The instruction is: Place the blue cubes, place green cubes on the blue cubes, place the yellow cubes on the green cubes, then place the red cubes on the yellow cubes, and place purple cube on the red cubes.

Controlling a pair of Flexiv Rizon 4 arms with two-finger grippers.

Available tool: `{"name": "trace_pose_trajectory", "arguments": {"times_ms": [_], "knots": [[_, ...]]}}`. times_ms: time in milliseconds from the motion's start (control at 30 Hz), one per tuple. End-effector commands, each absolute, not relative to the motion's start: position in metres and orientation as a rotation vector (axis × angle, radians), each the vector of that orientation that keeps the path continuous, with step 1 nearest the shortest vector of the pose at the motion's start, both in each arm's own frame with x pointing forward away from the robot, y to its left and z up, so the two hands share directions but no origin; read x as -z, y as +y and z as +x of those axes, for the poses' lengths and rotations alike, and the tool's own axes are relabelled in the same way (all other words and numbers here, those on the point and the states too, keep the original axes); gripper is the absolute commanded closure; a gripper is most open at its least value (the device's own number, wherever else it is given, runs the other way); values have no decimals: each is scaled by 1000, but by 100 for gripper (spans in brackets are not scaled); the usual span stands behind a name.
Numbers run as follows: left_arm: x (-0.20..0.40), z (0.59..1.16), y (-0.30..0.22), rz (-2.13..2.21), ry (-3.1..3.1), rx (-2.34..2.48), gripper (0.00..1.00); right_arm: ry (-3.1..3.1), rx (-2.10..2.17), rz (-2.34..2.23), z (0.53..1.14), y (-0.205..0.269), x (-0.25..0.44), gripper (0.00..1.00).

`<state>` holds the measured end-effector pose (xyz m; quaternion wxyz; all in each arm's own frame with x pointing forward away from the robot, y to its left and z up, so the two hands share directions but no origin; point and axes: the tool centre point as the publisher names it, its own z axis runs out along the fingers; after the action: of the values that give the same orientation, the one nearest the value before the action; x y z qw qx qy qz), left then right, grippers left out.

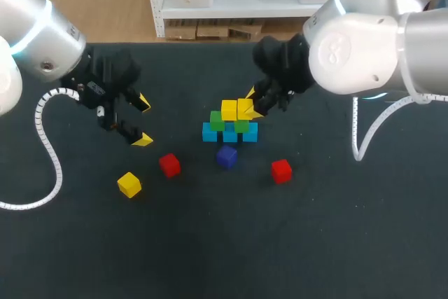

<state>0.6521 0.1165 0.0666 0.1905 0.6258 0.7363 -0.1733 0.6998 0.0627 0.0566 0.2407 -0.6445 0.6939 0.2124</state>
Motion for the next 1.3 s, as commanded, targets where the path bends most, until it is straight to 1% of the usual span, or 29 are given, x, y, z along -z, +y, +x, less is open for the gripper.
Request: {"name": "trace_pose_trajectory", "arguments": {"times_ms": [33, 267, 733, 800, 867, 900, 967, 1067, 1300], "knots": [[-66, 652, 118, 1758, 2060, 491, 0, 1898, -587, -1766, 702, 63, -55, 100], [-66, 652, 118, 1758, 2060, 491, 0, 1902, -586, -1769, 702, 63, -54, 100], [-66, 652, 118, 1758, 2060, 491, 0, 1908, -589, -1771, 703, 64, -52, 96], [-66, 652, 118, 1758, 2060, 491, 0, 1908, -589, -1772, 703, 64, -52, 93], [-66, 652, 118, 1758, 2060, 491, 0, 1908, -590, -1773, 703, 64, -52, 84], [-66, 652, 118, 1758, 2060, 491, 0, 1908, -590, -1774, 703, 64, -52, 78], [-66, 652, 118, 1758, 2060, 491, 0, 1909, -590, -1774, 703, 65, -52, 72], [-66, 652, 118, 1758, 2060, 491, 0, 1910, -590, -1774, 703, 65, -52, 69], [-66, 652, 118, 1758, 2060, 491, 0, 1912, -587, -1771, 704, 64, -52, 67]]}}
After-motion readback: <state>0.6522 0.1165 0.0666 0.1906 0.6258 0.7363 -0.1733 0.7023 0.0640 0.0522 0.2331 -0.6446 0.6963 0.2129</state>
